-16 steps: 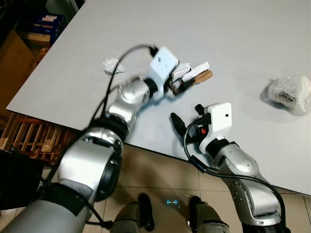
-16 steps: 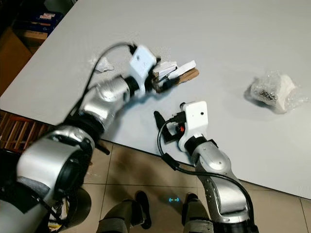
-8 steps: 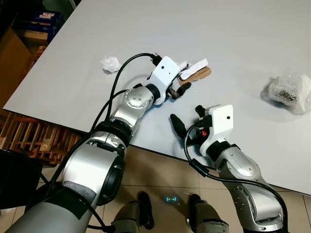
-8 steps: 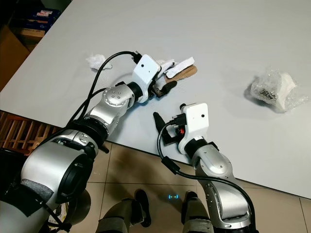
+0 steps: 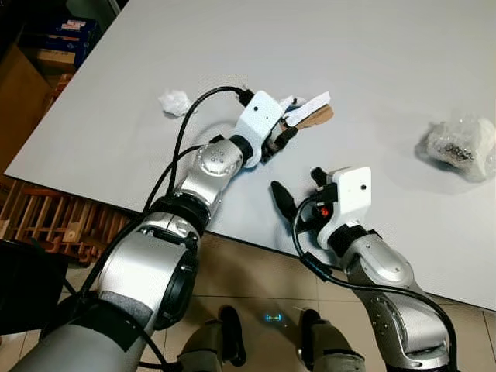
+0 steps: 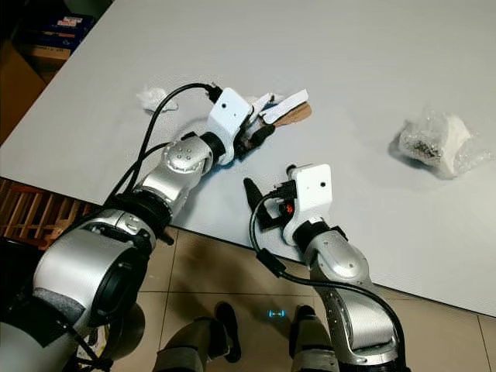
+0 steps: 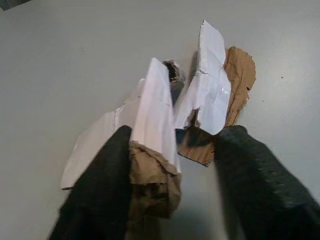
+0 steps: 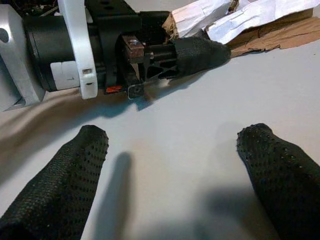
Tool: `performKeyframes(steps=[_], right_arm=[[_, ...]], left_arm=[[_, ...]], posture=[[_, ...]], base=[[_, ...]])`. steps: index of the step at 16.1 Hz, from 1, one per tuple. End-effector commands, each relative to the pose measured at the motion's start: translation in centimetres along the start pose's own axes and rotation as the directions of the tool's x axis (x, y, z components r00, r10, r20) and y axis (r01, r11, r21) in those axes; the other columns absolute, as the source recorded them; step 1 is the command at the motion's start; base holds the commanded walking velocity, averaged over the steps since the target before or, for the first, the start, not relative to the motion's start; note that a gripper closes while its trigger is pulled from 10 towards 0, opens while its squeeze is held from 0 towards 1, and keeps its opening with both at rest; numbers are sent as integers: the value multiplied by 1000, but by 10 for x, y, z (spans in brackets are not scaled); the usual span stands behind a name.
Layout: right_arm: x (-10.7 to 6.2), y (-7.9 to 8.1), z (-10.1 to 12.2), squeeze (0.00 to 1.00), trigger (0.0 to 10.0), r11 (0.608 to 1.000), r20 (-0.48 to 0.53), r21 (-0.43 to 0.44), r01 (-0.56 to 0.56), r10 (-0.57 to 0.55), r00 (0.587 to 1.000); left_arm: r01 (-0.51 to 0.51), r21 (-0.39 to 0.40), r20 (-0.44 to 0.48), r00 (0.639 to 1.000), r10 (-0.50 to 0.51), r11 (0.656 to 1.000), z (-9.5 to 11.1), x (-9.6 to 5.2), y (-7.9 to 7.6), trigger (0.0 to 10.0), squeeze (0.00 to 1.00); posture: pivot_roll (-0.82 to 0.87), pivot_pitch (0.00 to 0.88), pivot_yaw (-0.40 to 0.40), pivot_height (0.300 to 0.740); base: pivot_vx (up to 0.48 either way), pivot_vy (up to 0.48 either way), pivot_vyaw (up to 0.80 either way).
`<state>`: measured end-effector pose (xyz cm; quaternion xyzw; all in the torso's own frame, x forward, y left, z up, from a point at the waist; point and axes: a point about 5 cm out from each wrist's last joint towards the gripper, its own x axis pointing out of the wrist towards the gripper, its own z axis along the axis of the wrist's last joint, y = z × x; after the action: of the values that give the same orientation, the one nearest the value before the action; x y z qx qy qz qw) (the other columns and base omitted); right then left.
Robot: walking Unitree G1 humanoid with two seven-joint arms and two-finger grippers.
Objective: Picking trash to rubbish bin
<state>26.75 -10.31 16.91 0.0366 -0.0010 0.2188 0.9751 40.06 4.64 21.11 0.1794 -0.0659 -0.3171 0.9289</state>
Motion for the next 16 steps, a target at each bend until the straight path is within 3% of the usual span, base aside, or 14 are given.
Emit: performKeyframes(steps=[1, 14, 15, 16], right_arm=[[-2, 3, -17, 0, 10000, 999, -81, 36, 3, 0, 997], [5, 2, -18, 0, 10000, 1000, -72, 31, -2, 4, 997], [6, 2, -18, 0, 10000, 1000, -70, 30, -1, 3, 998], [8, 1, -18, 0, 10000, 1000, -67, 28, 0, 2, 998]], left_arm=[[9, -18, -59, 998, -10, 1000, -17, -5, -5, 0, 0], [-4, -79, -11, 1000, 3, 997, -21, -8, -7, 0, 0], [-26, -97, 2, 1000, 26, 995, -22, -9, -6, 3961, 0], [-45, -104, 16, 999, 47, 994, -21, -10, -3, 10000, 0]], posture=[[-213, 344, 138, 740], [-205, 293, 145, 740], [-204, 289, 146, 740], [-202, 278, 148, 740]], base=[[0, 0, 0], [0, 0, 0], [0, 0, 0], [0, 0, 0]])
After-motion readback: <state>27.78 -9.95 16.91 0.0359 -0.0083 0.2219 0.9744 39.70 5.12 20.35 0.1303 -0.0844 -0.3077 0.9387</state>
